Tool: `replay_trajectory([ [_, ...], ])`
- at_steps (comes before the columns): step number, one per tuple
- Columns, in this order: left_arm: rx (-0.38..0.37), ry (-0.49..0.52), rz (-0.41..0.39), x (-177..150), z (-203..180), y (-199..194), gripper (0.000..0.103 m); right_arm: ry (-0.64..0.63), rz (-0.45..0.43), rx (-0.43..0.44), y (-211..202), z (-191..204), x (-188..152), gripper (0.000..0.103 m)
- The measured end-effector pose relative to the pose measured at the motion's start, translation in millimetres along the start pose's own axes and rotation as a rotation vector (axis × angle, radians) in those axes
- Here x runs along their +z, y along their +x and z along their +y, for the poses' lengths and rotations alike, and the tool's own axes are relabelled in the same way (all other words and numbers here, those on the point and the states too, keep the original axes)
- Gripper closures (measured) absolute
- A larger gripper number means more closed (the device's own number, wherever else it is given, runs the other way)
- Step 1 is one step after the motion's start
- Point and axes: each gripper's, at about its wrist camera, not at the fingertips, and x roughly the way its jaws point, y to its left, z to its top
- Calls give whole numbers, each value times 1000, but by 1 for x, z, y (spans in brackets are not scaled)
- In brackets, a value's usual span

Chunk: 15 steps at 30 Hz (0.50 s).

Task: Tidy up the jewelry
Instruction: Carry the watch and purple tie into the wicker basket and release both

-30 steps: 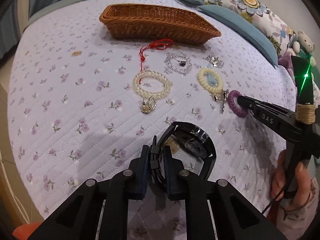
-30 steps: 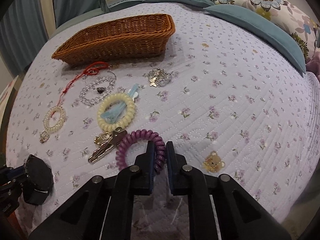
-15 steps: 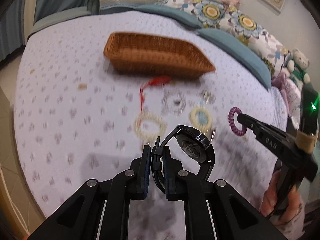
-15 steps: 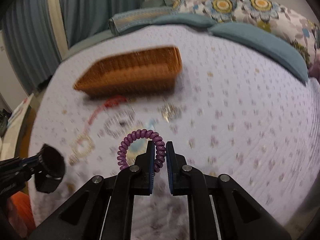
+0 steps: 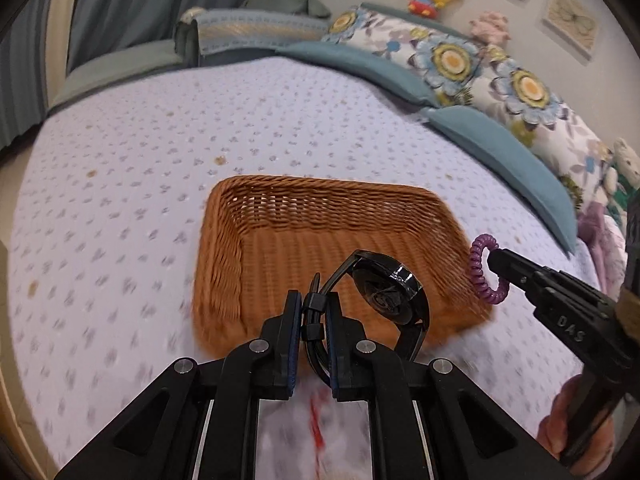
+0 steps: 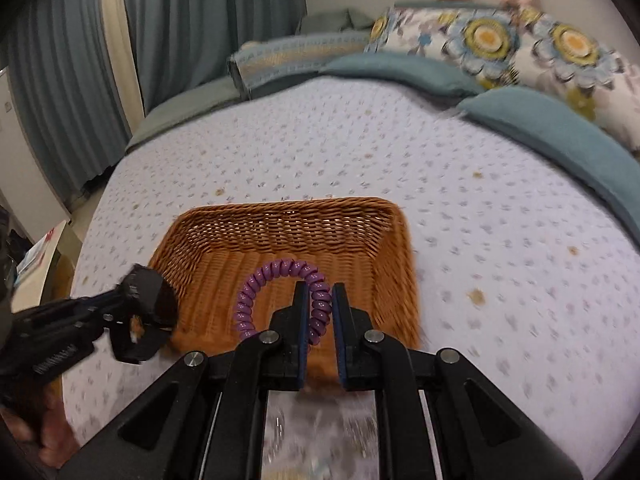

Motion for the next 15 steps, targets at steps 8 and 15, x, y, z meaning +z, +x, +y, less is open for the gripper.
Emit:
replay_trajectory([
  [8,34,44,97,14,4,78,91,6,143,-17,72,-1,-1,89],
  [15,36,52,120,15,2,96,91,18,205,-25,93,-4,-11,89],
])
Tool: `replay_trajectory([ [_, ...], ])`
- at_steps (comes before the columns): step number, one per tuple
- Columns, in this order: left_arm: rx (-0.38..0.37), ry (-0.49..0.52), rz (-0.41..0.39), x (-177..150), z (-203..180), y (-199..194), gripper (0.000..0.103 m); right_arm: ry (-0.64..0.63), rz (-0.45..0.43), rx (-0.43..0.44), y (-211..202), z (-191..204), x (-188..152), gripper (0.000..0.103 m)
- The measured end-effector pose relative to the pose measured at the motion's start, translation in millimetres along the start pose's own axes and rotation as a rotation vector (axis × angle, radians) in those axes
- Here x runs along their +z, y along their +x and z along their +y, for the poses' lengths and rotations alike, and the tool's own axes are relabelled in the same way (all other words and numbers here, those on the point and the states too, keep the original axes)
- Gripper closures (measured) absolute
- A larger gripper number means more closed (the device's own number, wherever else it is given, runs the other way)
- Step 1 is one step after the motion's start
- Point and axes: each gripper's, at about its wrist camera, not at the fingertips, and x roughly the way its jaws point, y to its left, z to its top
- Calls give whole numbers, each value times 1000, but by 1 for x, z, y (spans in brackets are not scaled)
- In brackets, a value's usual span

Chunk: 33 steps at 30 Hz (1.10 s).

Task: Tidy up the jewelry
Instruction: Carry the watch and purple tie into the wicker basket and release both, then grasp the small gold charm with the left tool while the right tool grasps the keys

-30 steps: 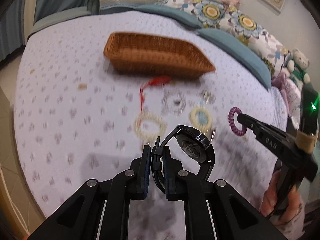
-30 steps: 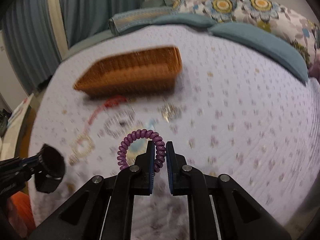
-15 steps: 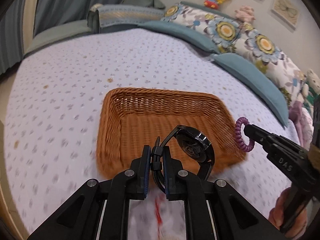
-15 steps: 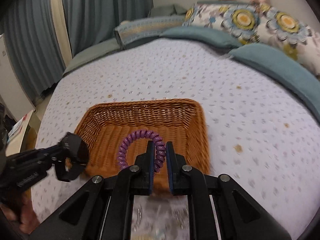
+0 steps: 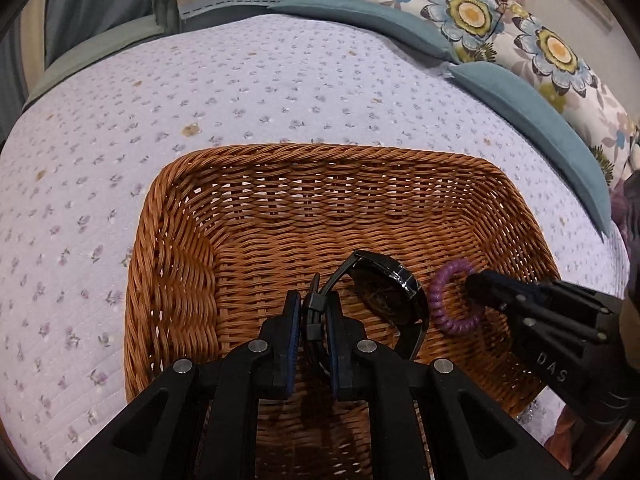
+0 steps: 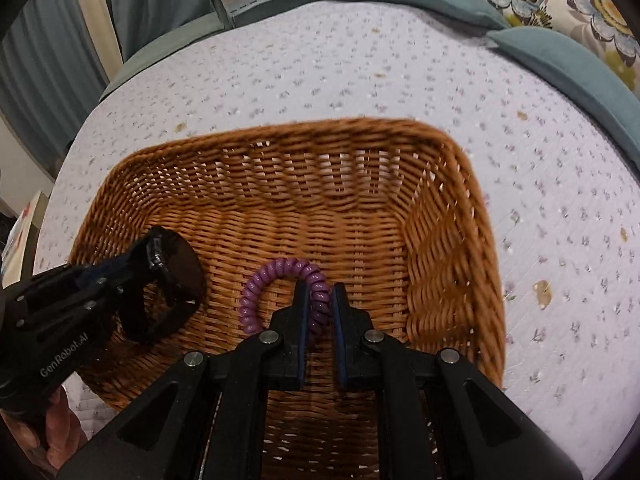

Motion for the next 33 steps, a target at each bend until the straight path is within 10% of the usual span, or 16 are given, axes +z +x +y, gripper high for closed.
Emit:
replay_trajectory([
  [3,-12,-5,6,1,4,-2,84,29,-5,40,-2,-4,-3,85],
  [7,-37,8,-30,-1,1,-21,68,25,-84,60,-33,-3,-11,55],
  [21,-187,16,-226,-74,-22,-169,54,-45,-293,79,-178,6,-101,55],
  [33,-139,-178,-181,-190,3,-191,54,62,-239,131,-182,-22,-210,54],
])
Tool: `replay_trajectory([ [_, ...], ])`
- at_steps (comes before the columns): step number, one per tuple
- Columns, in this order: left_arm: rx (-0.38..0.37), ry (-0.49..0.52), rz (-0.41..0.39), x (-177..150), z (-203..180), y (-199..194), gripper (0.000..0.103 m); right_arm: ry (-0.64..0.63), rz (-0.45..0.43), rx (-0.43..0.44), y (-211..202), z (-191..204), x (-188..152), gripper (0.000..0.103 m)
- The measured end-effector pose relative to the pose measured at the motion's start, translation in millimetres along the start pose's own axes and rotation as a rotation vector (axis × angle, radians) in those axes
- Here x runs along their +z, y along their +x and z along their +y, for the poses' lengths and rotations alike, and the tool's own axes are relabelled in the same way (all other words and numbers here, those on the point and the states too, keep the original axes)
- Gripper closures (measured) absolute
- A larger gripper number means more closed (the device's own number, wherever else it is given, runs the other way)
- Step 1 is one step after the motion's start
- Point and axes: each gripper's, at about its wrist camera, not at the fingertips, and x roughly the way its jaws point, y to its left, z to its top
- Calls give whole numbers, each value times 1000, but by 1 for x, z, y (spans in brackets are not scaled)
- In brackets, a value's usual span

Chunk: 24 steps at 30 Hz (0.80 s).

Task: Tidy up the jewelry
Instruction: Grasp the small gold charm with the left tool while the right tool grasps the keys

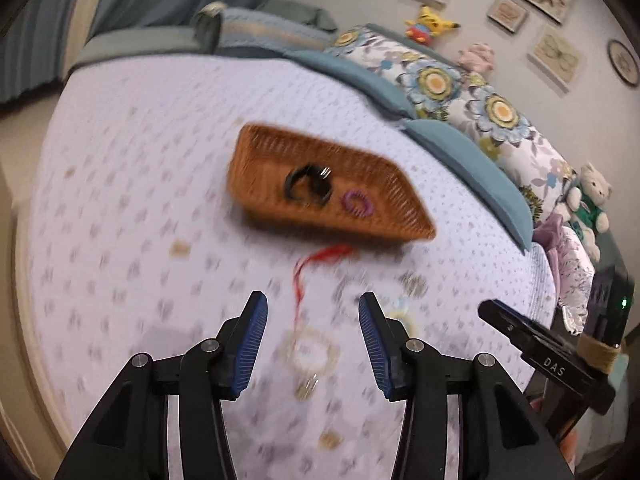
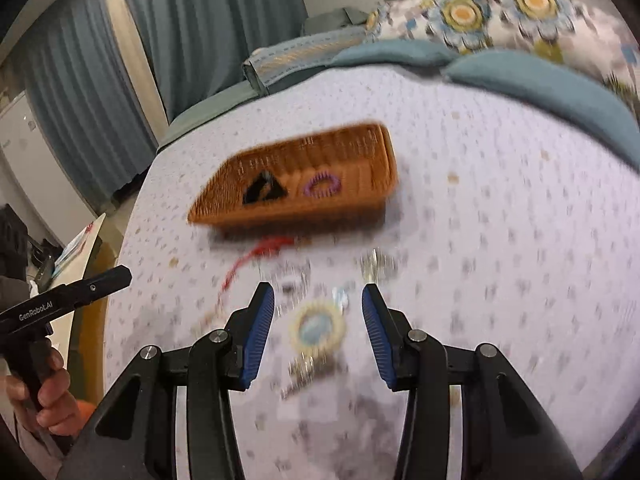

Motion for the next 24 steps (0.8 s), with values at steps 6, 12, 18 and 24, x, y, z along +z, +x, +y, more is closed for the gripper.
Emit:
replay_trajectory([
  [6,37,-8,66,-39,18,16,54,5,86,12,11,0,-32,54],
  [12,64,28,130,-53,11,38,54,-30,135,22,30,16,-41,54],
  [18,79,23,142,-55,13,47,54,-27,162,-14,43,16,-46,54],
  [24,110,62,147,-61,9,54,58,-25,188,-36,53,17,-48,54],
])
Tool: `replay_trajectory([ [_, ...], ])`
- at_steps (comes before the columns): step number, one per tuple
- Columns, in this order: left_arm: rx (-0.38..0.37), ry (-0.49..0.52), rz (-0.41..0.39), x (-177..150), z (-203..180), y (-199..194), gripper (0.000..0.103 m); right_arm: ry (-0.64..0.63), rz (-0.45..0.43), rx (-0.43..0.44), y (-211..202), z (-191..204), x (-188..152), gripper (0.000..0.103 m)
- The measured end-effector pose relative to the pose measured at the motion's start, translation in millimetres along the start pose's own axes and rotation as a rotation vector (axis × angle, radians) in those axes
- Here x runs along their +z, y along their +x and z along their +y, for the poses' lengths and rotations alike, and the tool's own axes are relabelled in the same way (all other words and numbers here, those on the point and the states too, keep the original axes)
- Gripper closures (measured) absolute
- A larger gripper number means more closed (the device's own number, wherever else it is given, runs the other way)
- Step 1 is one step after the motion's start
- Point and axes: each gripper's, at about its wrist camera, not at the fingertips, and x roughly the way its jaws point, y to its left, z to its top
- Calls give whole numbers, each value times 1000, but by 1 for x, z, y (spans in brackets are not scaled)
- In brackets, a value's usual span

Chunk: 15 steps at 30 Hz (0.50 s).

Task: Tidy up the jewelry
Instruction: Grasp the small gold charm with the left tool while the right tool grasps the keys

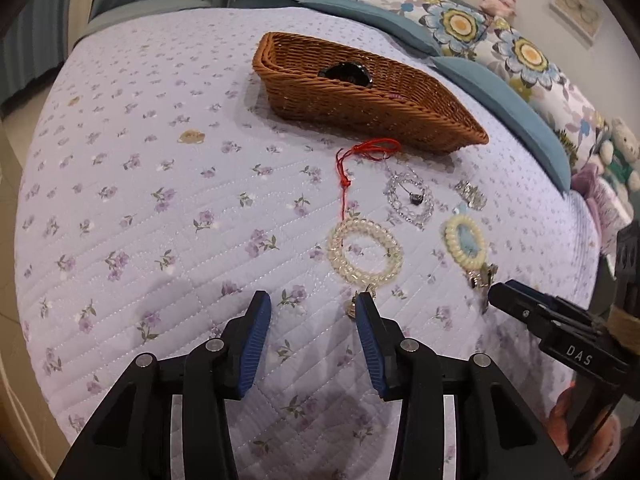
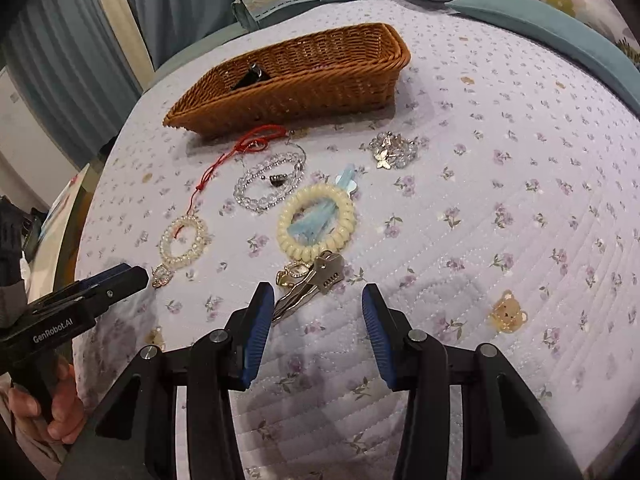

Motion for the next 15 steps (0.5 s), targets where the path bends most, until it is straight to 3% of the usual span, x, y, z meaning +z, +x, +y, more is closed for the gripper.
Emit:
replay_trajectory([
  [9,-53,2,-9,2,-2,-2,58,-65,-11,-82,1,11,-3,55],
  [12,-70,12,-16,1,-4,-6,58,-52,-19,-154,-1,2,-4,62],
  [15,-87,40,-8,0,-10,-5,58,20,-8,-102,-2,-15,-2,63],
])
